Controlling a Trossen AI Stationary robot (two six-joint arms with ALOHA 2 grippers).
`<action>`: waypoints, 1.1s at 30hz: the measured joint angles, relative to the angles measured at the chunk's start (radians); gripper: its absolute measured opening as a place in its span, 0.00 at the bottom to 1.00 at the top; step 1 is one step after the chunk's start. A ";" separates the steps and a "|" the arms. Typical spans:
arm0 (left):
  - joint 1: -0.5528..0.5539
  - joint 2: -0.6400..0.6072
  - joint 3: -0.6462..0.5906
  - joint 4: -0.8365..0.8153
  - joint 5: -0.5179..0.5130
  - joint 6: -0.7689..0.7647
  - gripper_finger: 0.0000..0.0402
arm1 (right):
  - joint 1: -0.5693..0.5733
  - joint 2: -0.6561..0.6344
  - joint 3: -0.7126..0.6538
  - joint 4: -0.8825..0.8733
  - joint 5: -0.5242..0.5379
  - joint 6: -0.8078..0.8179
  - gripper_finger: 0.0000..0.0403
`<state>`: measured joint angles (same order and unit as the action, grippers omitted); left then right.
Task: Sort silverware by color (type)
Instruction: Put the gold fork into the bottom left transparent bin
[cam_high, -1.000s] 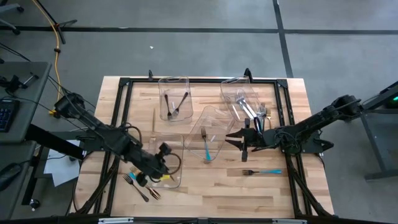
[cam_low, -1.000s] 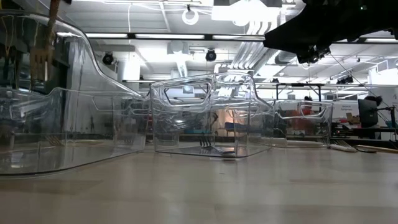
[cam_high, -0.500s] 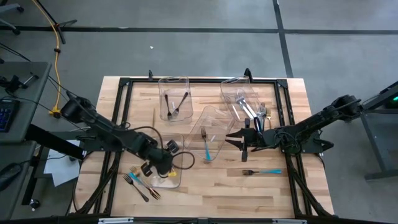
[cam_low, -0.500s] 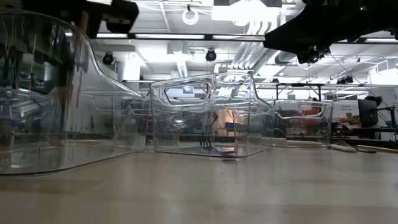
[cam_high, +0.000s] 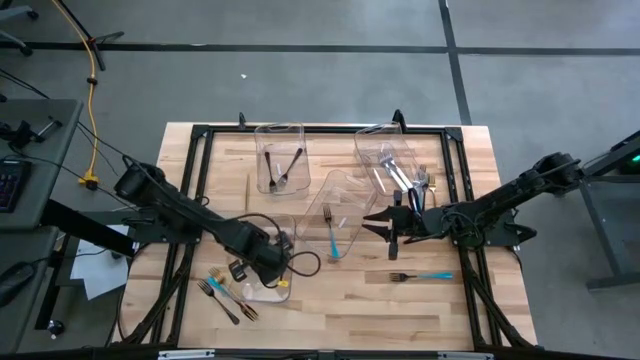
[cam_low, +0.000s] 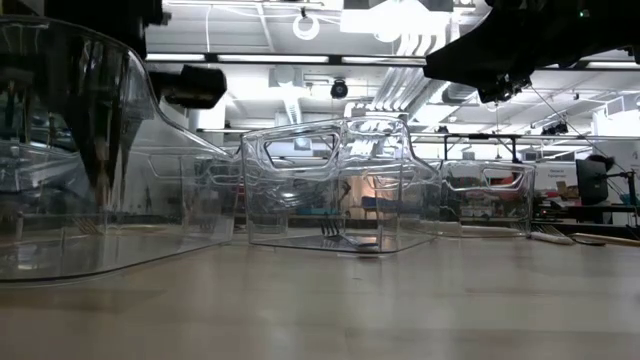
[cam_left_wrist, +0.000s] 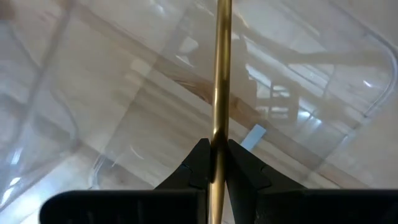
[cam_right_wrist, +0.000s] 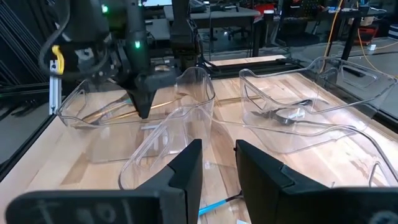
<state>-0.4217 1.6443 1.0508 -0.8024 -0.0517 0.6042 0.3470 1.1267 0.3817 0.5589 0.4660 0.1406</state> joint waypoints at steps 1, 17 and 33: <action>0.000 0.010 0.000 0.001 0.000 0.005 0.05 | 0.000 0.000 0.000 -0.002 0.000 0.000 0.23; 0.003 0.061 0.000 0.014 -0.014 -0.132 0.13 | 0.000 0.000 0.000 -0.002 -0.003 0.001 0.23; 0.029 0.026 0.312 -0.320 -0.141 -0.424 0.18 | 0.000 0.000 0.000 -0.002 -0.002 0.001 0.23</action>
<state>-0.3929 1.6705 1.3629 -1.1220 -0.1922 0.1799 0.3469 1.1267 0.3820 0.5568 0.4642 0.1413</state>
